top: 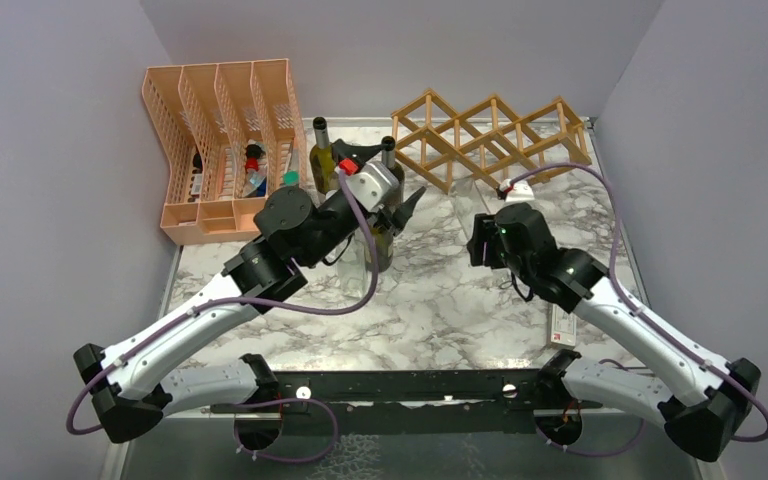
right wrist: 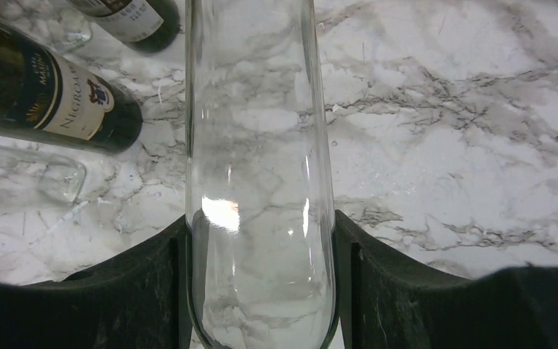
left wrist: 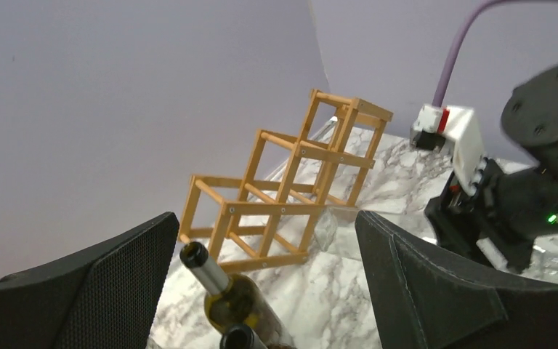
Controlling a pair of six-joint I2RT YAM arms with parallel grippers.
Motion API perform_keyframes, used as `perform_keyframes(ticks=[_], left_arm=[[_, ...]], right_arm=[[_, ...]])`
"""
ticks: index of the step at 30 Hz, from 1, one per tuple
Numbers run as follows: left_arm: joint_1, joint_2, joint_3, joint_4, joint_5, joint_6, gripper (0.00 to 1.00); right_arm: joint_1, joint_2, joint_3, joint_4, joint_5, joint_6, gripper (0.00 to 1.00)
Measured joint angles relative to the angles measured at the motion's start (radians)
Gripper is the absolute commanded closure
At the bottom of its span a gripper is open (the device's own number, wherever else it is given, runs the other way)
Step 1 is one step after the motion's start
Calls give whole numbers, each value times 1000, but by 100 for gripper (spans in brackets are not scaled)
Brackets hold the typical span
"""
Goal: Put the wine bottle on the wine rack
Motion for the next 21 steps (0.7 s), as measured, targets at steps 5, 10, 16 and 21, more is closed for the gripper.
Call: perform_keyframes(ticks=[5,10,16,21], left_arm=[[0,-56,-22,-86,-138,-167,1],[0,-135,-130,-133,-253,-238,1],[0,-210,-185,-153,-308,-262,1],[0,-235,-186,-151,-323,-259,1]], right_arm=[[0,104,-80,132,-9,25,99],[-4,219,-95,251,-7,49,99],[-39,348,-93,364,-7,72,99],[-88,431,-80,403,-7,78,99]])
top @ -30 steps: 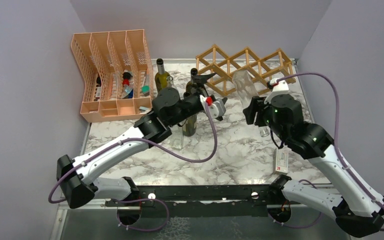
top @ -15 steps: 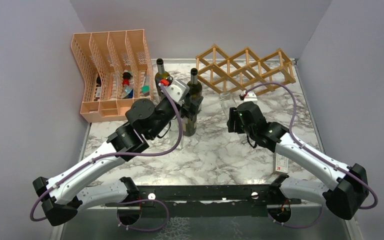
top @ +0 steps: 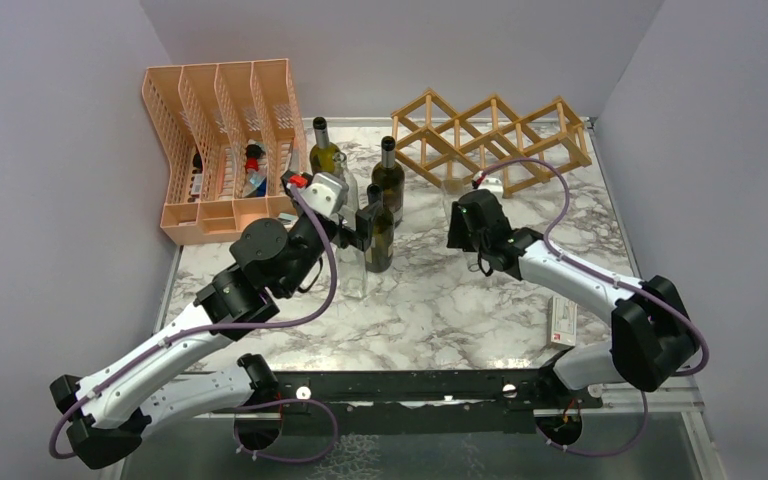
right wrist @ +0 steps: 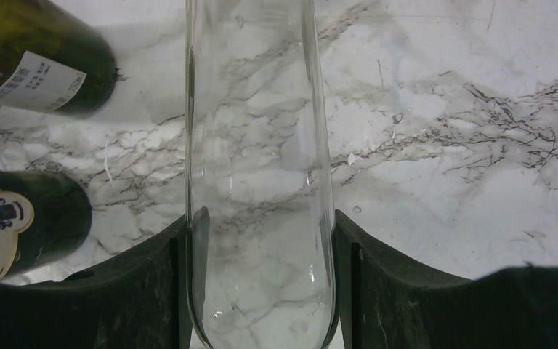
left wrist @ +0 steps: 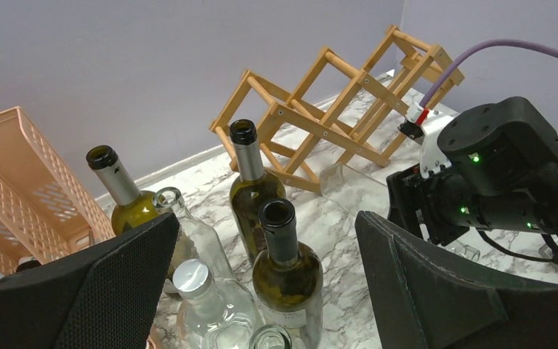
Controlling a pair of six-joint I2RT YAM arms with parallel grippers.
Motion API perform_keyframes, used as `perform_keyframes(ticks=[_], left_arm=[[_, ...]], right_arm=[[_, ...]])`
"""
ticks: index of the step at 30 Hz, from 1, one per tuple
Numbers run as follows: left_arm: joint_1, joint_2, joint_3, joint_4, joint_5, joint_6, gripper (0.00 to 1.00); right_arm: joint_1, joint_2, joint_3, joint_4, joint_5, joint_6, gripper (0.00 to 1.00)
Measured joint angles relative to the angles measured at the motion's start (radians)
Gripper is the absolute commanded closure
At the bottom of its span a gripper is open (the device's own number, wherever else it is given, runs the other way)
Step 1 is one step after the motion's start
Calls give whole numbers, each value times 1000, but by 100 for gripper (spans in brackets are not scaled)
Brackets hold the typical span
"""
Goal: Put the wine bottle on the wine rack
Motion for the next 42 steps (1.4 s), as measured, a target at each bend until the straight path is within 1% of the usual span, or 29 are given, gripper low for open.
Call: perform_keyframes(ticks=[13,23,31,40,42], left_arm=[[0,-13,-29,3,-3,11,1],[0,-16,-32,8,-3,16,1],[0,-16,-32,8,-3,16,1],[0,-30,-32,-1,2,15,1],[0,-33,-31,-3,5,16,1]], right_arm=[[-71,60,17,147,-20,-40,99],[-139,182,44,277,-75,-25,99],[-166,272,56,445,-105,6,99],[-204,388,138,528,-127,31,99],[-212,412,159,541,-133,31,96]])
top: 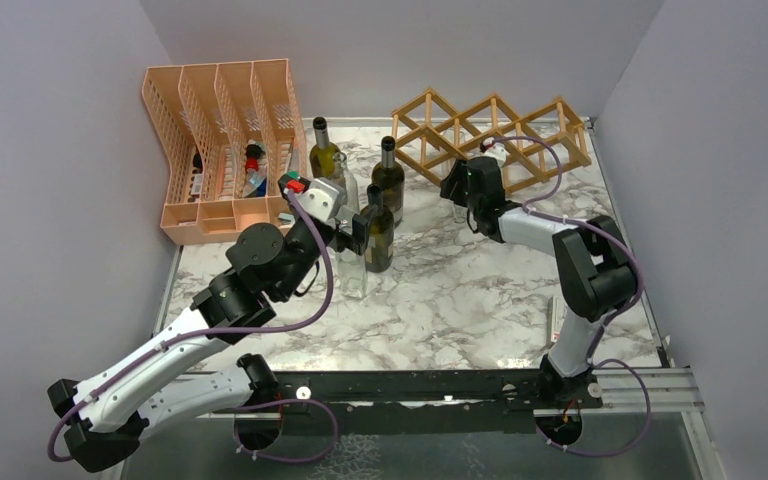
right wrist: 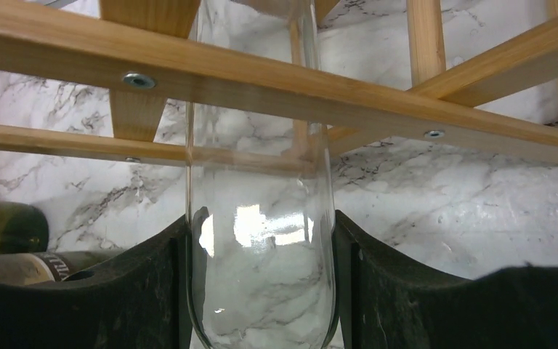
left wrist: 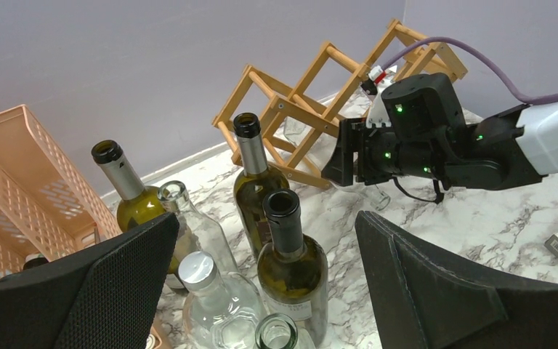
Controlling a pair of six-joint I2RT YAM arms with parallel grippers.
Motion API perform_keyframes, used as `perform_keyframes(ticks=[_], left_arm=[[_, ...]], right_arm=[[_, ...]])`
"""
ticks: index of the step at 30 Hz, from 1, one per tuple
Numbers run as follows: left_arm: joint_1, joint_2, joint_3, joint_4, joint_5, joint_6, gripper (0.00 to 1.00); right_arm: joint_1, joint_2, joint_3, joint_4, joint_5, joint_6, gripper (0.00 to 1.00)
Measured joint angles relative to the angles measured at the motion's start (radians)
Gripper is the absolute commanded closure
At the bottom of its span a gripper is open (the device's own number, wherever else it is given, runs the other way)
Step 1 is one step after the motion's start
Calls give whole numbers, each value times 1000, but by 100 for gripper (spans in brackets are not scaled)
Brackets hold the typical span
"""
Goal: Put the wine bottle on the wine rack
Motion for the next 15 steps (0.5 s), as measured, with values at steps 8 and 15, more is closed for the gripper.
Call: perform_keyframes(ticks=[8,15], left_arm=[[0,0,3,0,4,0,1],[0,1,3,-1,7,0,1]], right_arm=[[-13,89,85,23,-2,14,71],[-13,139,116,37,-1,25,40]])
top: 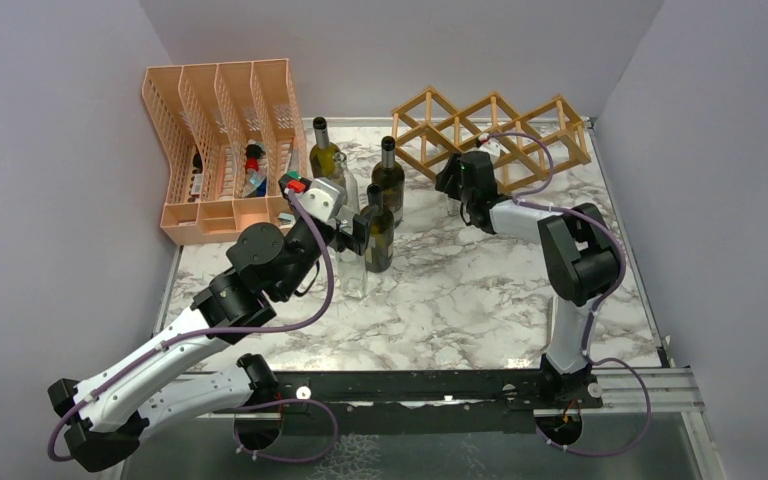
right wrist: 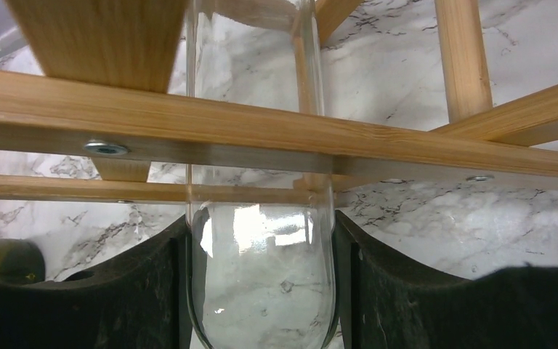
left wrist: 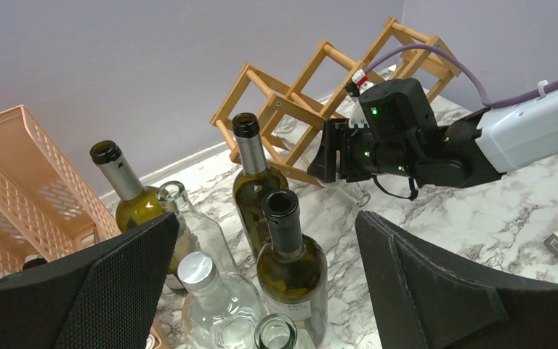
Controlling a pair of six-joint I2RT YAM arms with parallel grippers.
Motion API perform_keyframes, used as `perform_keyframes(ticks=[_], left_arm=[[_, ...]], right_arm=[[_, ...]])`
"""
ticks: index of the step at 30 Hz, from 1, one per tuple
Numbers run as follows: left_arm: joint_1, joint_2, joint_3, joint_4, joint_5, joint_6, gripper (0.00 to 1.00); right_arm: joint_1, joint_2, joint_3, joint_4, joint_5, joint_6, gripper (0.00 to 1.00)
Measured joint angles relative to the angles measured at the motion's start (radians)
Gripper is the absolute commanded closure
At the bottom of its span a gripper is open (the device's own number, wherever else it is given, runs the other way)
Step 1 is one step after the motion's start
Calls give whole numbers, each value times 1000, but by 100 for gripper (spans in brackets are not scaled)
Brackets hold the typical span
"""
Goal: Put the wine bottle on the wine rack
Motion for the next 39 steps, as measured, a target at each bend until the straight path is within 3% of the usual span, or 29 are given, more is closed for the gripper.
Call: perform_keyframes(ticks=[8,15,29,39], left_arm=[[0,1,0,-2,0,0,1],[0,1,0,-5,0,0,1],[0,-11,2,-44,-6,-5,1],[0,-44,3,-65,-31,-48,1]], right_arm=[[0,13,6,13,16,26,12],[0,-11,7,3,18,30,4],[0,-349,-39,-274,8,-23,11],[0,-705,-45,-566,-213,-169,20]])
